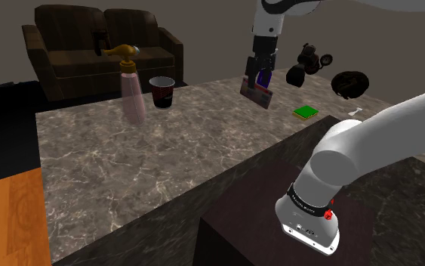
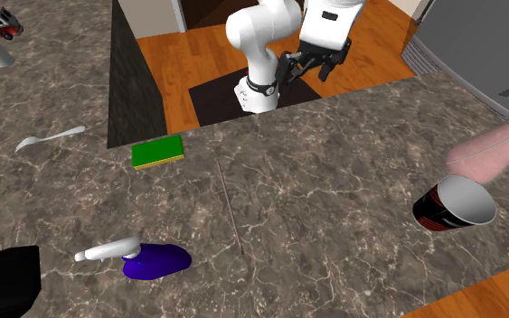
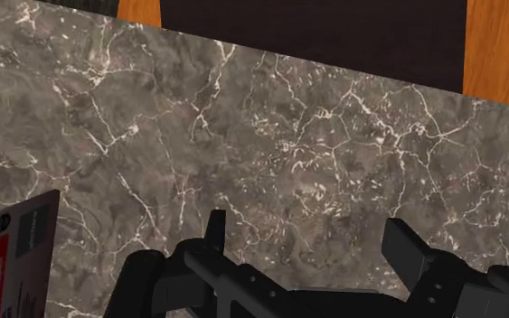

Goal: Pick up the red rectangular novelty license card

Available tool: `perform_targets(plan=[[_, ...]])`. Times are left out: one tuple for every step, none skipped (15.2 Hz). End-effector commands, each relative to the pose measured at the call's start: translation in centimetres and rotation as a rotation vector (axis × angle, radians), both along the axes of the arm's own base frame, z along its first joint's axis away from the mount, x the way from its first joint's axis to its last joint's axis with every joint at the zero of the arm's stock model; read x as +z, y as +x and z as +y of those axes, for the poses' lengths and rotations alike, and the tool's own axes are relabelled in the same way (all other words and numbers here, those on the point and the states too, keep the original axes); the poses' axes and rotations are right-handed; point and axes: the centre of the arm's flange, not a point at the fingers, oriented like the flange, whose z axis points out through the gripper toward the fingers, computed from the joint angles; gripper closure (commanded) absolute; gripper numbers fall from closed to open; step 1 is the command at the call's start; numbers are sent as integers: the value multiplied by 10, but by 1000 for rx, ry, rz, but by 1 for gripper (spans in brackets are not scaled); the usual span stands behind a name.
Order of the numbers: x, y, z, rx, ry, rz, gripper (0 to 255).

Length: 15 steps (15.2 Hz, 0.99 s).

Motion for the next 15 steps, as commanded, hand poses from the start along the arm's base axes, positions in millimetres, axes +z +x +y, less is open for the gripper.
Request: perform_targets(plan=[[-6,9,-25,-13,-5,-7,0],[-10,13,-37,-20,-6,-10,0],[-13,16,-49,-27,-8,-14,0],[-16,20,-61,-34,-10,-17,0],[-19,24,-73,-40,-12,-20,0],[-22,27,-85,-47,-13,-23,0],[-25,31,-97,-54,-15,-27,0],[-28,34,-109,-61,-17,-30,0],[-31,37,-121,-67,-19,-33,0],[-34,41,-133,-74,-21,-36,0],[-37,44,-145,-81,-22,-40,0],[-40,47,-157,-88,-24,-43,0],[-43,50,-170,-94,-26,-46,0],[-46,53,-182,-101,-28,-49,0],[-49,56,-194,-108,-29,-53,0]])
